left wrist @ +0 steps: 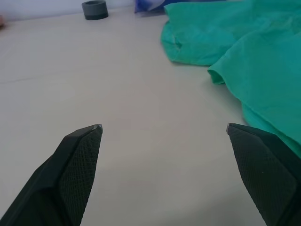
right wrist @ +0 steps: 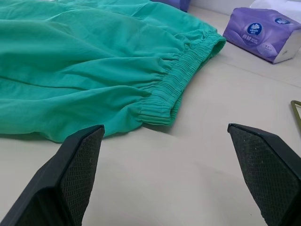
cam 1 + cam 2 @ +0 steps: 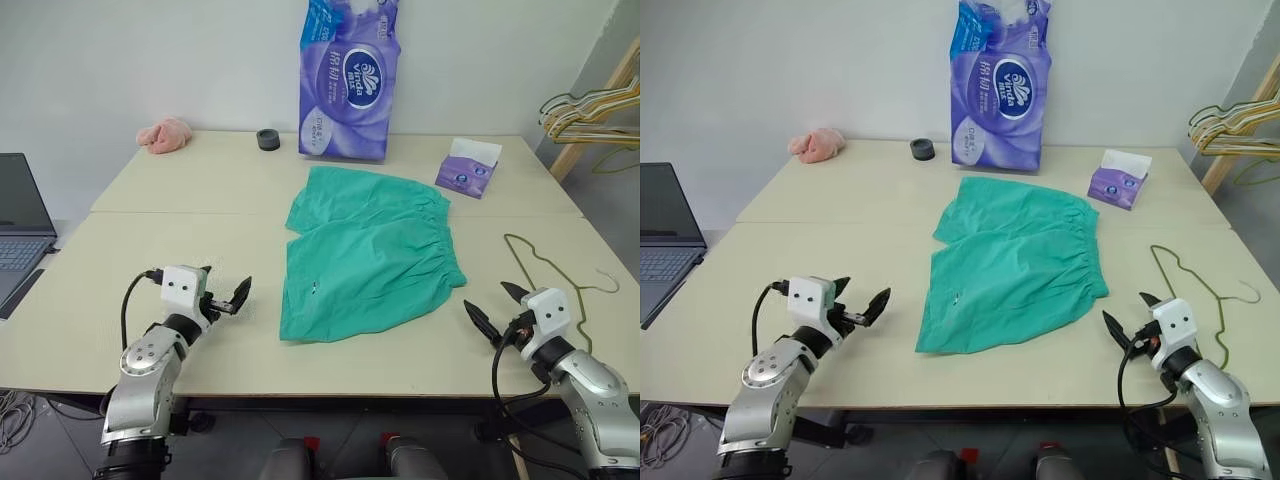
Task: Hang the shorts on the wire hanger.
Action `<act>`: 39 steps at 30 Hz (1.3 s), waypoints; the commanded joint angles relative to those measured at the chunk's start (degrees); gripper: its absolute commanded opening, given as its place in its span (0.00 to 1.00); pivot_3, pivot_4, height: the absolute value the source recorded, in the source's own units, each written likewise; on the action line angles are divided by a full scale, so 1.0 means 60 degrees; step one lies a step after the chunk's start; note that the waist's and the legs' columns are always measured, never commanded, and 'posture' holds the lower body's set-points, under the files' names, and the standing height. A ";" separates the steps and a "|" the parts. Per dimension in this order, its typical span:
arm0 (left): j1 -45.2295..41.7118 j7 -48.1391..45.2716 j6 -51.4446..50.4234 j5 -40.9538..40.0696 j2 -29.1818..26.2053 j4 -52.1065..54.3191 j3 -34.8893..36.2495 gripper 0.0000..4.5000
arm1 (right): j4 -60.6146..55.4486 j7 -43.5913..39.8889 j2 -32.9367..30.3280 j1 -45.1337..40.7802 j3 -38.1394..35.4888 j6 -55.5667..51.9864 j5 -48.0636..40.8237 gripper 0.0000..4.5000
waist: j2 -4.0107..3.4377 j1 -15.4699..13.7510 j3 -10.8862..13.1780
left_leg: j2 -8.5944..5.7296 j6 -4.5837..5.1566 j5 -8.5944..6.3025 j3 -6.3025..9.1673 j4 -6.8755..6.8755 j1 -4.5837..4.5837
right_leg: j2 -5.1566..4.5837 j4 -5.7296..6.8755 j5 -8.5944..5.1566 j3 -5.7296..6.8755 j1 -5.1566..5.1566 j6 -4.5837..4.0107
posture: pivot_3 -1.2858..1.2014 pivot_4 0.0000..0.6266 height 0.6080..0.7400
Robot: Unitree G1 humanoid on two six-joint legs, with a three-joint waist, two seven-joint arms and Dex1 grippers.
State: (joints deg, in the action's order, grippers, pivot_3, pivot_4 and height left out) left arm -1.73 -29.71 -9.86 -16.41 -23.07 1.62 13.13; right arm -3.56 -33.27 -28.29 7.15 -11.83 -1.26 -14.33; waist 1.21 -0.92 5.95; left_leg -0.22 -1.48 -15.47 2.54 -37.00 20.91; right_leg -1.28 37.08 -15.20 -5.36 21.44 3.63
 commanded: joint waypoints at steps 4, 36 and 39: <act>-0.0487 -0.1048 -0.0110 -0.0184 -0.1041 0.0224 -0.0071 1.00 | -0.0182 -0.0438 -0.0575 -0.0131 0.0036 0.0634 0.0408 1.00 | 0.0000 0.0066 0.0000 | 0.0002 0.0001 0.0001 0.0001 0.0000 -0.0005 | 0.0005 0.0007 -0.0002 0.0003 0.0000 0.0000 | 0.54 0.10 1.00; -0.1775 -0.5544 0.1730 0.1604 -0.2530 -0.1241 -0.4367 0.81 | -0.2396 -0.1805 -0.2549 0.1230 0.0537 0.2014 0.1796 1.00 | -0.0023 0.0644 -0.0044 | 0.0010 0.0002 0.0000 -0.0040 -0.0023 -0.0014 | 0.0010 0.0006 -0.0015 -0.0034 -0.0010 0.0056 | 0.48 0.09 1.00; -0.1736 -0.5474 0.1936 0.1650 -0.2360 -0.1123 -0.4337 0.62 | -0.2052 -0.1582 -0.2470 0.0824 0.0606 0.2082 0.2053 1.00 | -0.0014 0.0650 -0.0052 | 0.0010 0.0003 0.0000 -0.0039 -0.0027 -0.0016 | 0.0010 0.0010 -0.0011 -0.0033 -0.0011 0.0064 | 0.48 0.08 1.00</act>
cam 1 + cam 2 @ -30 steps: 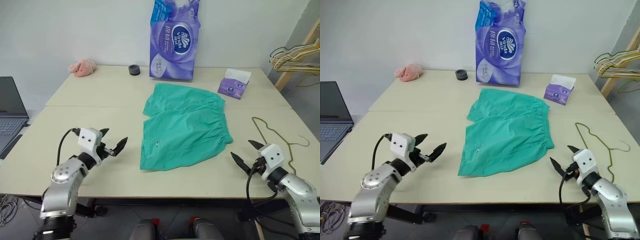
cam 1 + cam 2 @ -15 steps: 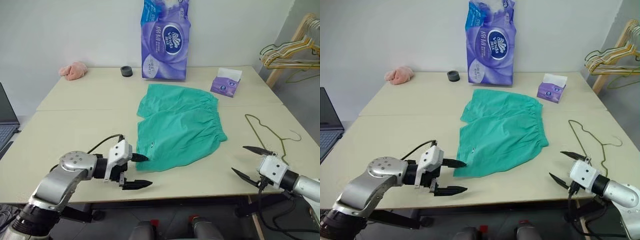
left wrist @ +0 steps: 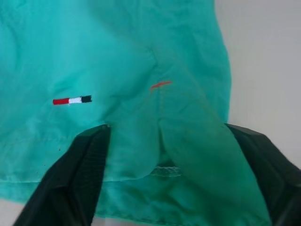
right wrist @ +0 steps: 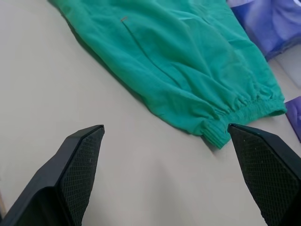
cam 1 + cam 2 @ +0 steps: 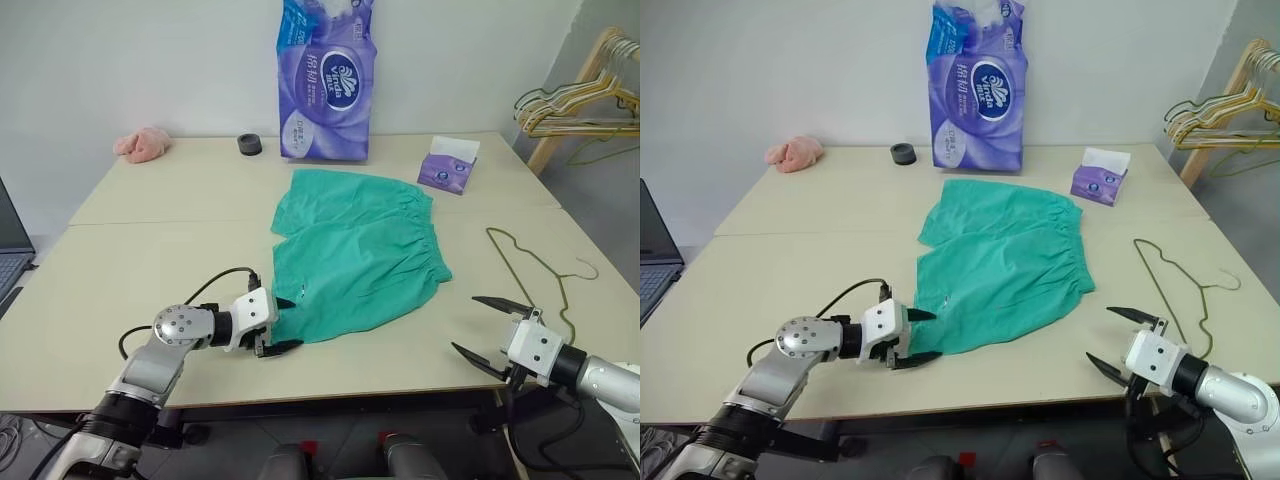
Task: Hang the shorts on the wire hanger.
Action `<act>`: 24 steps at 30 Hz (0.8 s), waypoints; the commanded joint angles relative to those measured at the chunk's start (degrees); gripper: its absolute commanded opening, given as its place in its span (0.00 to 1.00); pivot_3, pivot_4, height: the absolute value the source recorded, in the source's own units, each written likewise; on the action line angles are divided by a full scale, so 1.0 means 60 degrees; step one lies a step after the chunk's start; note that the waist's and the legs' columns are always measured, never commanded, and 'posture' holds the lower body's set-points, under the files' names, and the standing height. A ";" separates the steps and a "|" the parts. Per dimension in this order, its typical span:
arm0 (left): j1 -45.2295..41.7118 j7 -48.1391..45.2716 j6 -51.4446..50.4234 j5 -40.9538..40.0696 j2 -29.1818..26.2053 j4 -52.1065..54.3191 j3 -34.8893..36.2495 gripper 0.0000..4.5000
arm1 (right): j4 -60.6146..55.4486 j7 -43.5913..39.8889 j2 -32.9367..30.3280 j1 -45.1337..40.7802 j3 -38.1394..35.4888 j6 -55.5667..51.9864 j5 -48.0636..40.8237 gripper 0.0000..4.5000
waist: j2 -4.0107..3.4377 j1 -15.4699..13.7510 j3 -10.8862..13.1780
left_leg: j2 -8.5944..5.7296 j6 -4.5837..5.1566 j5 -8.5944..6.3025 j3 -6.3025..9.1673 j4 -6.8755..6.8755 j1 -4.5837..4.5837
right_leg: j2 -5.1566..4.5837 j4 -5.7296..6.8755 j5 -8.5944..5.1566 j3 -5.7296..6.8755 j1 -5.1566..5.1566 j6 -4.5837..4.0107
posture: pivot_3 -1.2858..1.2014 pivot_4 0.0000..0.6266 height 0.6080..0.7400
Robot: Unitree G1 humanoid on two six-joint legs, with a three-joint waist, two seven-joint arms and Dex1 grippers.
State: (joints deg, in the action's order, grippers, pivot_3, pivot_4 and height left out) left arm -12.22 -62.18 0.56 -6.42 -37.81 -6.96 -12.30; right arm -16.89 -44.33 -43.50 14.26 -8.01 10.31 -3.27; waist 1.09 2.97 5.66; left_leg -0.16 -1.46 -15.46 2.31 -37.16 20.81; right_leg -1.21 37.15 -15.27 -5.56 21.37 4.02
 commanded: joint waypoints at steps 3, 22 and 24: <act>-0.0076 -0.0032 -0.0002 -0.0320 0.0287 0.0516 0.0091 0.43 | 0.0563 0.0441 0.0060 -0.0788 0.0151 0.0298 0.0588 1.00 | 0.0006 0.0011 -0.0008 | -0.0001 0.0000 0.0000 0.0000 -0.0006 -0.0002 | 0.0001 0.0004 0.0003 -0.0002 -0.0001 0.0003 | 0.48 0.08 1.00; -0.3093 0.1307 -0.5137 -0.4087 0.1071 0.1530 0.2694 0.01 | 0.5622 0.2446 0.1091 -0.5269 0.2783 0.1423 0.3833 1.00 | 0.0012 0.0352 -0.0011 | -0.0007 0.0001 0.0001 0.0015 -0.0054 0.0013 | 0.0003 0.0023 0.0045 -0.0003 -0.0001 -0.0034 | 0.49 0.07 1.00; -0.3025 0.1264 -0.5324 -0.4110 0.0990 0.1737 0.2637 0.01 | 0.6211 0.2730 0.1378 -0.5696 0.2978 0.1443 0.4006 1.00 | 0.0013 0.0383 -0.0012 | -0.0008 0.0001 0.0001 0.0024 -0.0063 0.0017 | 0.0003 0.0027 0.0046 -0.0003 0.0000 -0.0035 | 0.49 0.07 1.00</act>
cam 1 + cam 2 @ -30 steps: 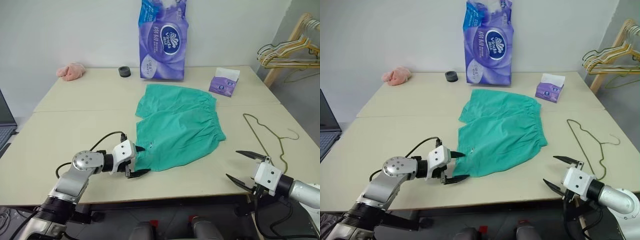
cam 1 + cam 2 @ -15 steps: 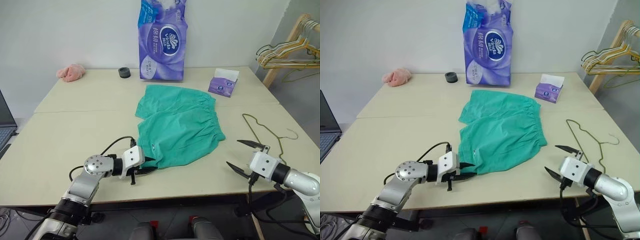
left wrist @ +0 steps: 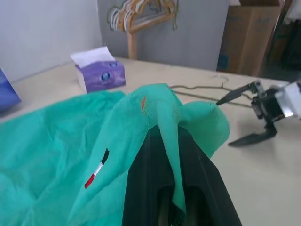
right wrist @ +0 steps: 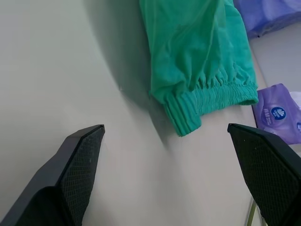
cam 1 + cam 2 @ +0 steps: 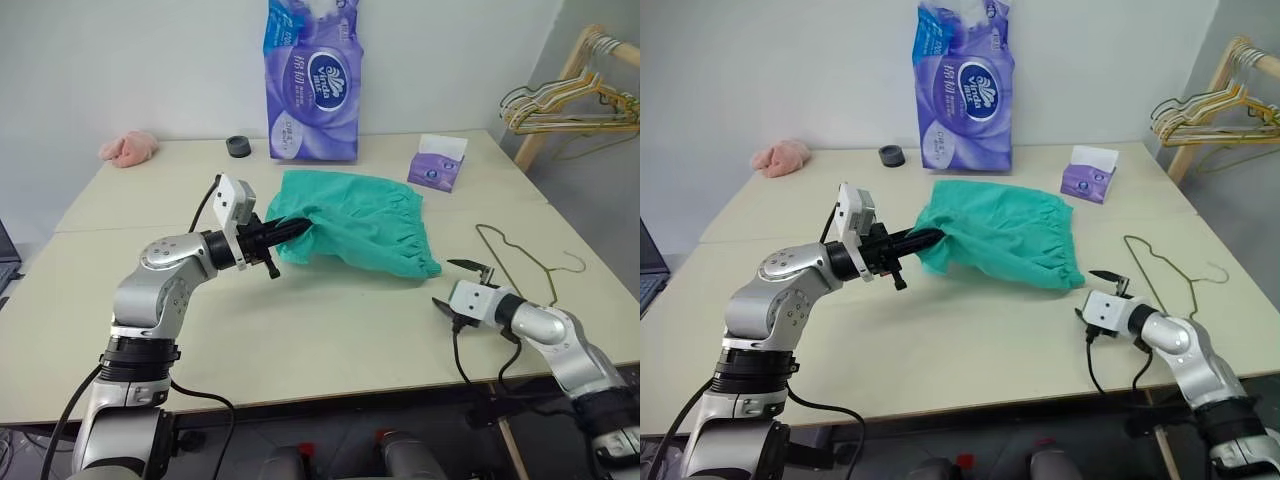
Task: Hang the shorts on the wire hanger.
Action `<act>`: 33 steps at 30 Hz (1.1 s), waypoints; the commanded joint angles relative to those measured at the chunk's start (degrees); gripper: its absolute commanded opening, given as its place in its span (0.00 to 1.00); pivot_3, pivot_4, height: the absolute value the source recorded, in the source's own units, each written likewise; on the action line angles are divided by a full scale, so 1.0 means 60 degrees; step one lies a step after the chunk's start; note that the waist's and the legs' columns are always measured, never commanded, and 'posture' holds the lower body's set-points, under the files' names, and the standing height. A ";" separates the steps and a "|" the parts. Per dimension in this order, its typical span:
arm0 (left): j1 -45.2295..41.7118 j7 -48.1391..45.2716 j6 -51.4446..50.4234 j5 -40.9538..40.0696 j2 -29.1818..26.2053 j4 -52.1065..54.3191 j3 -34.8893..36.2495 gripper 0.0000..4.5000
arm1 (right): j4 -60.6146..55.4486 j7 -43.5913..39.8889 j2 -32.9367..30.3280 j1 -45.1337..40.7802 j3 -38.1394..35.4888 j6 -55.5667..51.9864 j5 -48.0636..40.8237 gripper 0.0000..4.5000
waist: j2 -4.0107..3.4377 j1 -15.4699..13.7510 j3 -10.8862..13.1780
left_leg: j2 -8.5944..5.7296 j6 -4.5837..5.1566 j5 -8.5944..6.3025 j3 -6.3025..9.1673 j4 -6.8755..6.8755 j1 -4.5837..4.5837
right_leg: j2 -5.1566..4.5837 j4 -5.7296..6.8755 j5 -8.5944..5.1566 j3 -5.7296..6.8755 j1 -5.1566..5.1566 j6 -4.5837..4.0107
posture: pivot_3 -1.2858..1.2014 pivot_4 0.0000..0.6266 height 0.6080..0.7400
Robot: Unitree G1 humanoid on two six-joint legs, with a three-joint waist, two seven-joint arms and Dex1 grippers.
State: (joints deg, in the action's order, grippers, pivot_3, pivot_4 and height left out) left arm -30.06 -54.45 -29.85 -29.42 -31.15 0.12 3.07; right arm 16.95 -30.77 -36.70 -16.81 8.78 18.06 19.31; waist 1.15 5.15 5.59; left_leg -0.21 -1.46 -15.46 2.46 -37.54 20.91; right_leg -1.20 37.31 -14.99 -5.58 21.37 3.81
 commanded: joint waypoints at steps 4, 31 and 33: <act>0.0159 -0.0069 -0.0541 -0.0310 -0.0231 0.0894 0.0055 0.01 | 0.1712 0.0846 0.0700 -0.1249 0.0371 0.0202 0.0277 1.00 | 0.0006 0.0103 -0.0005 | 0.0001 0.0000 0.0000 0.0037 -0.0004 -0.0003 | 0.0001 0.0007 0.0001 0.0000 -0.0002 -0.0001 | 0.49 0.06 1.00; 0.0535 0.0055 -0.0388 -0.0166 -0.0581 0.0769 0.0228 0.00 | -0.0034 0.0246 0.1099 -0.0834 0.0604 -0.1205 -0.0035 0.65 | 0.0025 0.0063 -0.0016 | -0.0012 -0.0002 -0.0003 0.0075 -0.0053 -0.0002 | -0.0002 0.0083 -0.0008 0.0009 0.0008 -0.0006 | 0.49 0.06 1.00; 0.0598 0.0057 -0.0380 -0.0159 -0.0579 0.0802 0.0216 0.00 | 0.0299 0.0554 0.1201 -0.1041 0.0659 -0.1204 0.0138 0.65 | 0.0025 0.0062 -0.0017 | -0.0011 -0.0002 -0.0002 0.0076 -0.0053 -0.0002 | -0.0001 0.0083 -0.0008 0.0011 0.0007 -0.0006 | 0.49 0.06 1.00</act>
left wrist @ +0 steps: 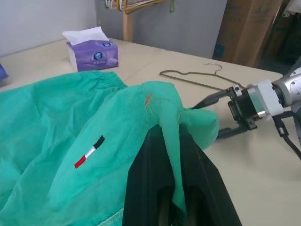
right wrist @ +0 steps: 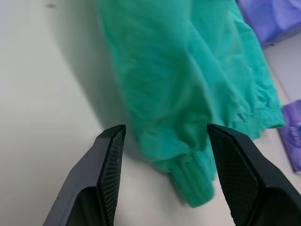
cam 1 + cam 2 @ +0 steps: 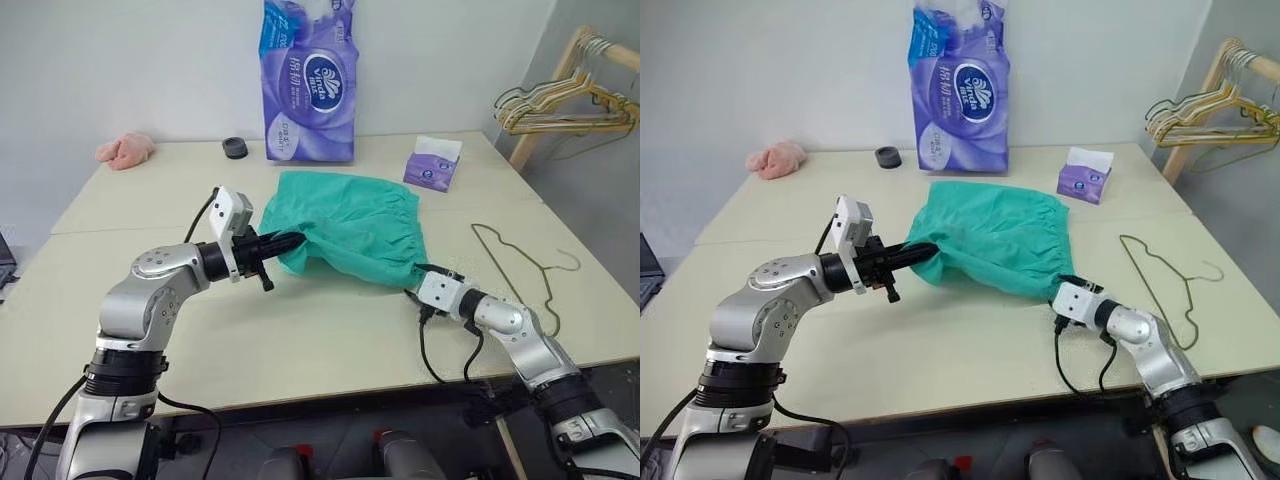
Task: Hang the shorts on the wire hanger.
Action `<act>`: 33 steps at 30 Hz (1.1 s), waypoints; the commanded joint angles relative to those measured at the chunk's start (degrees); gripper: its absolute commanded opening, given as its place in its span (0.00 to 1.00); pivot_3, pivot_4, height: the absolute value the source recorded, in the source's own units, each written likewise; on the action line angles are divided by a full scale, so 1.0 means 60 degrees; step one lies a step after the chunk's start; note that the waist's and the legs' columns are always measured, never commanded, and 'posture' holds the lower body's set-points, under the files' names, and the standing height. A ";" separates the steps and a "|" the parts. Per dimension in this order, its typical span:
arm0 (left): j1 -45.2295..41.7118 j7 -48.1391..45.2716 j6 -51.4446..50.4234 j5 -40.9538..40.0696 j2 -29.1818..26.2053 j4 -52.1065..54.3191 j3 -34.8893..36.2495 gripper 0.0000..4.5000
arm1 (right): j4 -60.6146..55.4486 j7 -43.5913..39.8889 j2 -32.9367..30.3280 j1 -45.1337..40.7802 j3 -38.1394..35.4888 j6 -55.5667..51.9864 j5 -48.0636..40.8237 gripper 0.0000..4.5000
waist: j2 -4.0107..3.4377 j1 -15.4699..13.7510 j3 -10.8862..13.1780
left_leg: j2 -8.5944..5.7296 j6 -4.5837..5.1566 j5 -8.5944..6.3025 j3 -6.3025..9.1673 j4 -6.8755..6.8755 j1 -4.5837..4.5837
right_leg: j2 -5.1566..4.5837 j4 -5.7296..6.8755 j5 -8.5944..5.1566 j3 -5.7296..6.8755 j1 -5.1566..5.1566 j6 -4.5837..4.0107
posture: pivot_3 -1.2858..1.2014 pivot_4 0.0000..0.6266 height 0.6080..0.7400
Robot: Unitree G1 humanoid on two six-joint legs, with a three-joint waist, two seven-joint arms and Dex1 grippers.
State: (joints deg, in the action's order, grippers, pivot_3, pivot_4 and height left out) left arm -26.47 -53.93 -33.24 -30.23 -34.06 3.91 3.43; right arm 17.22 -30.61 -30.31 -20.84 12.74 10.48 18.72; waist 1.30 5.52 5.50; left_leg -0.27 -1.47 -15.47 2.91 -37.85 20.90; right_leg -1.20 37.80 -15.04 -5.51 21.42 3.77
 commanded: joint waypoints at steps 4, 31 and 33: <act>0.0232 -0.0036 0.0198 0.0000 -0.0115 0.0252 0.0160 0.00 | 0.0998 0.0899 0.0359 -0.0821 0.0194 0.0008 0.0561 0.65 | 0.0000 0.0036 0.0000 | 0.0001 0.0000 0.0000 0.0000 0.0002 -0.0001 | 0.0001 0.0001 0.0000 -0.0002 0.0001 0.0000 | 0.49 0.06 1.00; 0.3848 -0.4358 -0.0213 0.0287 -0.3133 0.1584 -0.2400 0.00 | 0.0057 -0.2928 -0.1792 -0.1306 0.1043 0.2093 -0.0006 0.01 | -0.0003 0.0133 0.0012 | 0.0009 0.0003 -0.0003 0.0000 0.0011 0.0000 | 0.0001 0.0007 -0.0015 0.0003 0.0008 -0.0013 | 0.50 0.08 1.00; 0.4098 -0.4897 -0.0035 0.0336 -0.3625 0.1882 -0.2509 0.00 | -0.0718 -0.3543 -0.2212 -0.0909 0.1020 0.2067 -0.0284 0.01 | -0.0003 0.0118 0.0015 | 0.0011 0.0004 -0.0004 -0.0001 0.0011 -0.0001 | 0.0000 0.0008 -0.0028 0.0003 0.0007 -0.0019 | 0.50 0.09 1.00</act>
State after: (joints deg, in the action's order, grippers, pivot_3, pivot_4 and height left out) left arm -2.48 -79.99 -34.20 -27.79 -53.51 12.91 -11.25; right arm 17.24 -48.93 -41.68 -27.05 19.46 22.40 18.96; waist 1.28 6.23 5.59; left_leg -0.20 -1.44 -15.50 2.91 -37.78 20.89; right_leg -1.20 37.87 -15.25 -5.48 21.46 3.63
